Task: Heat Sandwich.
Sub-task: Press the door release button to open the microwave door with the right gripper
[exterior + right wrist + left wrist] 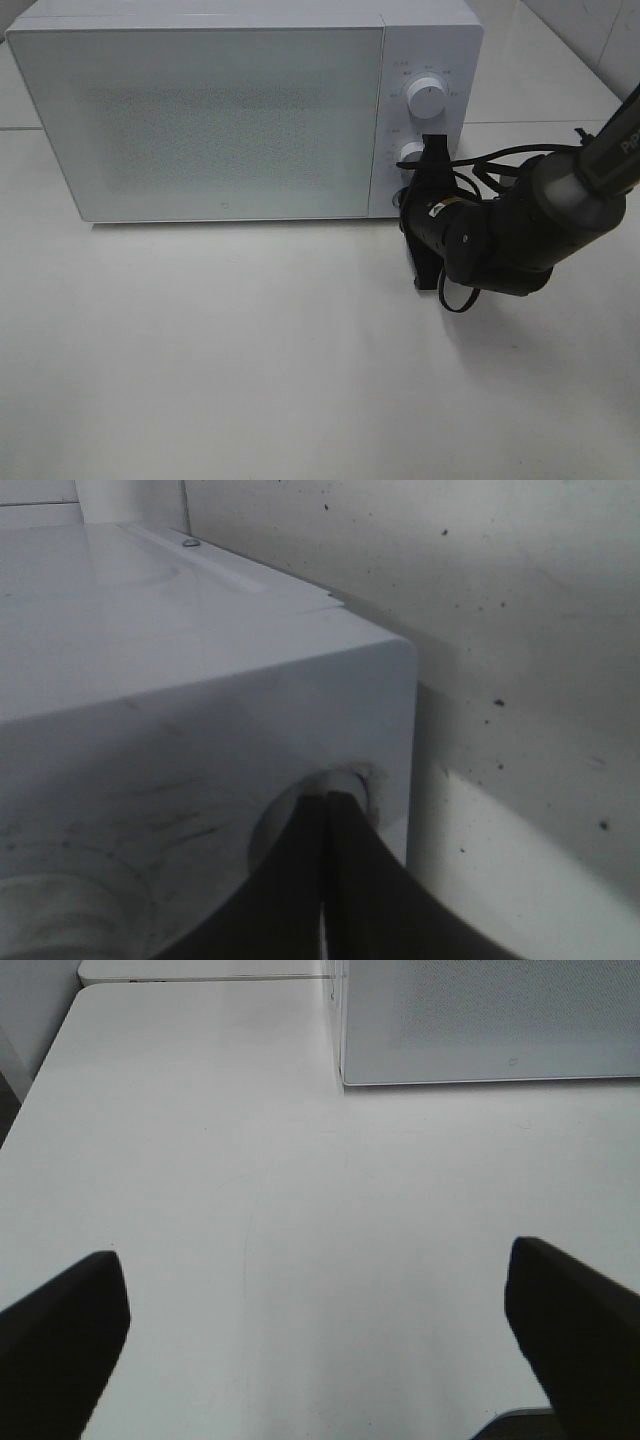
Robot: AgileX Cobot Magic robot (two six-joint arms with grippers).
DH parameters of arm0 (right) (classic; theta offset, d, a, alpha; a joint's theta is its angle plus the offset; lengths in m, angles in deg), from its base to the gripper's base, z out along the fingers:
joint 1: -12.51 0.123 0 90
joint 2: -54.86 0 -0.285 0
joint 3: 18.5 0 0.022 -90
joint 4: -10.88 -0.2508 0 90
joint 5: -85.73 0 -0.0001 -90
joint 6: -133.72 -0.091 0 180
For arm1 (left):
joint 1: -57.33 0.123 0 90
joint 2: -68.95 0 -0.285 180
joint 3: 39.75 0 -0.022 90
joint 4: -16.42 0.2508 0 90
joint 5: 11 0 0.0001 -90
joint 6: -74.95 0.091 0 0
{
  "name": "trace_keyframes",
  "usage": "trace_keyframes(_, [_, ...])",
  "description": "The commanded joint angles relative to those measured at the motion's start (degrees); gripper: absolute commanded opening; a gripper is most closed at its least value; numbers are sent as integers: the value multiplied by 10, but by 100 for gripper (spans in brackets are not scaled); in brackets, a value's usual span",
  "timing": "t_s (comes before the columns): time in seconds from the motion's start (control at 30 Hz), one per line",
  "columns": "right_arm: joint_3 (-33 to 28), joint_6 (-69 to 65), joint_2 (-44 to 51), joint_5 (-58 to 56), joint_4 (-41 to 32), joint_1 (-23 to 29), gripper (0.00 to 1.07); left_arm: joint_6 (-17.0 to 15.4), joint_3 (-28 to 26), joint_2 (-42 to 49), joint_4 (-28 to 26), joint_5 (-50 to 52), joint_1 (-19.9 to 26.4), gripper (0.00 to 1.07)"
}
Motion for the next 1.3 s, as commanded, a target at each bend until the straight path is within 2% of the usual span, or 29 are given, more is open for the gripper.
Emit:
trace_keyframes(0.03, [14, 13, 3, 90, -5, -6, 0, -1, 1, 9, -1, 8, -3, 98])
trace_keyframes(0.27, [23, 13, 3, 155, -4, -6, 0, -1, 1, 9, -1, 8, -3, 98])
trace_keyframes(0.63, [103, 22, -42, 176, -5, -6, 0, -1, 1, 9, -1, 8, -3, 98])
trace_keyframes(1.3, [109, 28, -45, 142, -5, -6, 0, -1, 1, 9, -1, 8, -3, 98])
